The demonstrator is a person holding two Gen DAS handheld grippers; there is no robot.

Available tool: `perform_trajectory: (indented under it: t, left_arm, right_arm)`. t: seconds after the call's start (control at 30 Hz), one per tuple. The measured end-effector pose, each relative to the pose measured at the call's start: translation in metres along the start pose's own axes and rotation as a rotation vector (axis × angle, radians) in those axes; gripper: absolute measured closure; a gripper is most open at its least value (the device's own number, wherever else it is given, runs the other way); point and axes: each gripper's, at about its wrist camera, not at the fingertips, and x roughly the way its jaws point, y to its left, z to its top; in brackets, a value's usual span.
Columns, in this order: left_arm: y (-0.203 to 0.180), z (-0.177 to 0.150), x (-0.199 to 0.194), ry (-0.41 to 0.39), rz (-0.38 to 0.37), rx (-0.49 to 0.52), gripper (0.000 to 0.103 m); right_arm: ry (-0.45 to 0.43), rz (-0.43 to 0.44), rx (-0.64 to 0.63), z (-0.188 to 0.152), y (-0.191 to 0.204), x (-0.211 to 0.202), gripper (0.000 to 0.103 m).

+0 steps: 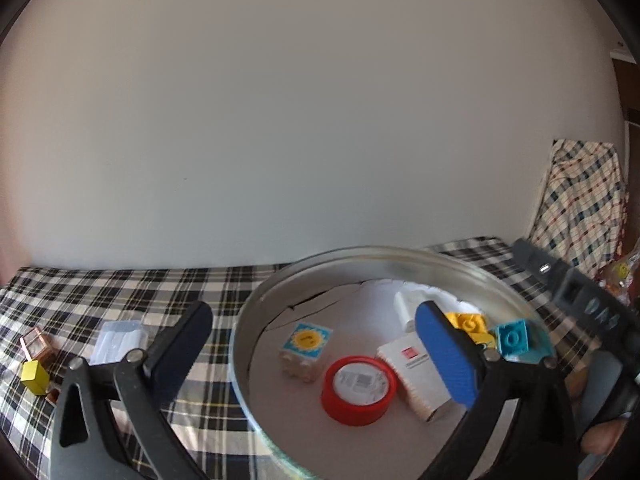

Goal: Organize rigid objects
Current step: 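Move both tools back from the tin toward the comb and yellow cube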

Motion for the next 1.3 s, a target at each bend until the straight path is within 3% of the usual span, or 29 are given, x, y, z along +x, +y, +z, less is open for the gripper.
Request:
perform_trajectory:
  t: [0.17,0.27,0.43,1.3]
  left_arm:
    - [0.008,-0.004,-0.010,-0.032,0.038,0.008,0.000]
    - [0.009,-0.005,-0.017,-0.062,0.083,0.041,0.000]
    - [0.015,-0.010,-0.022,-0.073,0.086,0.057,0.000]
    - [0.053,-0.021,-0.047,-0.042,0.079,0.024,0.000]
  right_arm:
    - [-0.040,0.014,0.035,0.000,-0.007,-0.003,0.013]
    - [-0.115,-0.018,0.003,-0.001,-0.004,-0.013,0.013]
    - [-0.222,-0.043,-0.024,-0.004,0.001,-0.025,0.013]
    - [-0.238,-0.136,-0.009,-0.022,0.023,-0.056,0.013]
